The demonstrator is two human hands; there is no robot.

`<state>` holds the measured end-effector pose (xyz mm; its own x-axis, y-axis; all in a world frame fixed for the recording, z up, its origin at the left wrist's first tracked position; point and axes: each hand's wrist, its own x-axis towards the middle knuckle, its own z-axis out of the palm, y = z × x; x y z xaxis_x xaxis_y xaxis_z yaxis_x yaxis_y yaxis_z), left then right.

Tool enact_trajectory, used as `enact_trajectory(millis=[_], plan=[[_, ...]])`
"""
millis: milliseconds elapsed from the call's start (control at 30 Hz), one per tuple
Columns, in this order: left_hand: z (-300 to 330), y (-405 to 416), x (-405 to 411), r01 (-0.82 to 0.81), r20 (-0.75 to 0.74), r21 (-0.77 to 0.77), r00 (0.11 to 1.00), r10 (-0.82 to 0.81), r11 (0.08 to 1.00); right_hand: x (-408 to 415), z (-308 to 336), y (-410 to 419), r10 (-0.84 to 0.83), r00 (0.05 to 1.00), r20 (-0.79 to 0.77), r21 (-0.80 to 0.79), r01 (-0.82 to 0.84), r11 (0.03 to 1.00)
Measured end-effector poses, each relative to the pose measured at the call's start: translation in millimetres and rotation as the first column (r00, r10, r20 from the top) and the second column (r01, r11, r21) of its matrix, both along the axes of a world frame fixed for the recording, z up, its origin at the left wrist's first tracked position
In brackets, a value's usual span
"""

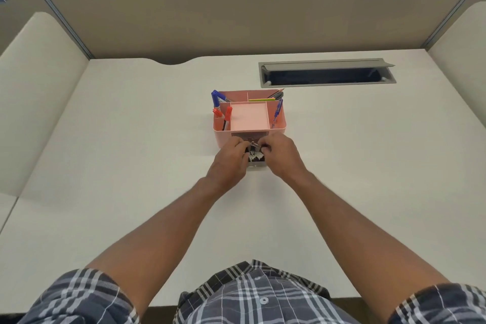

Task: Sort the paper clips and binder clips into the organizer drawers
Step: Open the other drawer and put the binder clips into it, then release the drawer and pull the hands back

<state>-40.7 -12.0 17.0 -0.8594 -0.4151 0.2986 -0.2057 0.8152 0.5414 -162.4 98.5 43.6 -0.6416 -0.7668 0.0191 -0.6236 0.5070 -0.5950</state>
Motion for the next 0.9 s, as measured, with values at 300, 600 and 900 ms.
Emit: enact_trajectory(millis=[300, 600, 900], plan=[[2.3, 0.8, -11.9, -0.081, 0.065, -0.011, 0.995, 0.082, 0.997, -0.2, -3.3, -8.1, 0.016, 1.000, -0.006, 0.055, -0.015, 0.998], [-4.4, -2.3, -0.7, -0.156, -0.081, 0.094, 0.983, 0.163, 0.983, -0.9, -6.6, 0.1, -0.048, 0.989, 0.139, -0.078, 0.059, 0.995], [-22.8, -10.5, 34.1, -0.354, 0.079, 0.490, 0.928, 0.364, 0.796, -5.4, -28.1, 34.1, -0.312, 0.845, 0.434, -0.078, 0.380, 0.922]])
